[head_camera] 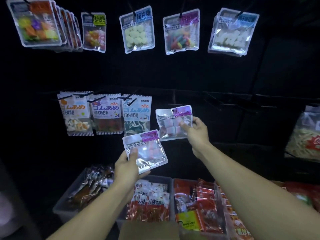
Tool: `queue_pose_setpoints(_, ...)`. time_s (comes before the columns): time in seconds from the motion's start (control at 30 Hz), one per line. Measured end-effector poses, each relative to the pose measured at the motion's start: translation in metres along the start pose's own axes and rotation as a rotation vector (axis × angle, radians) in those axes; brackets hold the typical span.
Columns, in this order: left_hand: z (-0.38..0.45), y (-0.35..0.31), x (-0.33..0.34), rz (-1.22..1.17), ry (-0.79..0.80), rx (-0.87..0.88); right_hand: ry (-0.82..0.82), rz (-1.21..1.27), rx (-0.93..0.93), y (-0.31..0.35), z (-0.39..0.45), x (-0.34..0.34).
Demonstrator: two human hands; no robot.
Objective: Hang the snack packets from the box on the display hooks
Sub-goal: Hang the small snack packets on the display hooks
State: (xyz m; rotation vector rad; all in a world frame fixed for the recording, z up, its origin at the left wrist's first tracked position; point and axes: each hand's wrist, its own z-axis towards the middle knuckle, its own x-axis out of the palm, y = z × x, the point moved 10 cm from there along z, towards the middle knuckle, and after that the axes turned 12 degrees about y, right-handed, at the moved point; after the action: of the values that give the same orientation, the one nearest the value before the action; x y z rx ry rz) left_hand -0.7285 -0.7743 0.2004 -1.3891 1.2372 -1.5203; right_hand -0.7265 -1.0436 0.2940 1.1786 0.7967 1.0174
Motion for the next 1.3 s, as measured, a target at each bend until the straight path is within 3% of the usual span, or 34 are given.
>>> queue_pose_setpoints(0.3, 0.001, 0.012, -0.006, 0.014, -0.023, 0.013, -0.022, -0.019, -0.009, -0.018, -0.008, -0.002)
queue_pose_setpoints(0.8, -0.016, -0.016, 0.000, 0.045, 0.070, 0.059, -0.119, 0.043, 0.077, -0.032, 0.012, -0.007)
queue_pose_setpoints(1.13, -0.015, -0.035, 0.033, 0.131, 0.288, 0.046, -0.165, -0.079, 0.214, -0.033, 0.092, -0.009)
queue_pose_setpoints(1.23, -0.013, -0.035, 0.040, 0.128, 0.314, 0.035, -0.329, -0.130, 0.139, -0.029, 0.070, -0.025)
queue_pose_setpoints(1.3, -0.010, -0.032, 0.045, 0.100, 0.311, 0.026, -0.358, 0.001, 0.098, -0.036, 0.041, -0.027)
